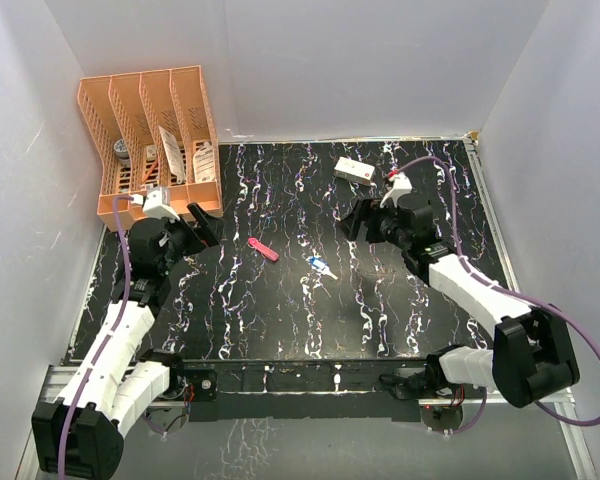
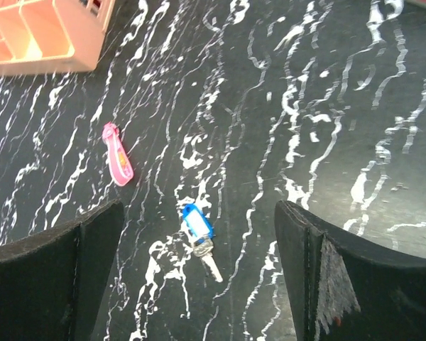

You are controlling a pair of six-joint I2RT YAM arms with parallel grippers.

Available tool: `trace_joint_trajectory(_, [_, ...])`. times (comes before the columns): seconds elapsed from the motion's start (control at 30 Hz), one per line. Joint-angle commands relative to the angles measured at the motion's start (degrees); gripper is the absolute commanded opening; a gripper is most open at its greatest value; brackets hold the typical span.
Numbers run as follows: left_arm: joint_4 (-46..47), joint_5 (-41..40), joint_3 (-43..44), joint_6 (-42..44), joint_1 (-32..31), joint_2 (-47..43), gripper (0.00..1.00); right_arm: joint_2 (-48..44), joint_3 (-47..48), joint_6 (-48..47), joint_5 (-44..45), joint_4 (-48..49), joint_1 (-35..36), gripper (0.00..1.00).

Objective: Put the keys on the keyring

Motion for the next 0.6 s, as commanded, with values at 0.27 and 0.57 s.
trace_joint_trajectory(0.27, [0.77,-0.89,-2.83,-6.50,-0.21,0.00,0.95,16.11,10.00,-4.36,3.38,4.23,19.38,0.83])
trace_joint_trajectory(0.57, [1.61,-0.90,-3.52,-6.30,-0.38,0.42,0.96,32.26,23.35,-11.05,10.88,2.97,28.82,0.84])
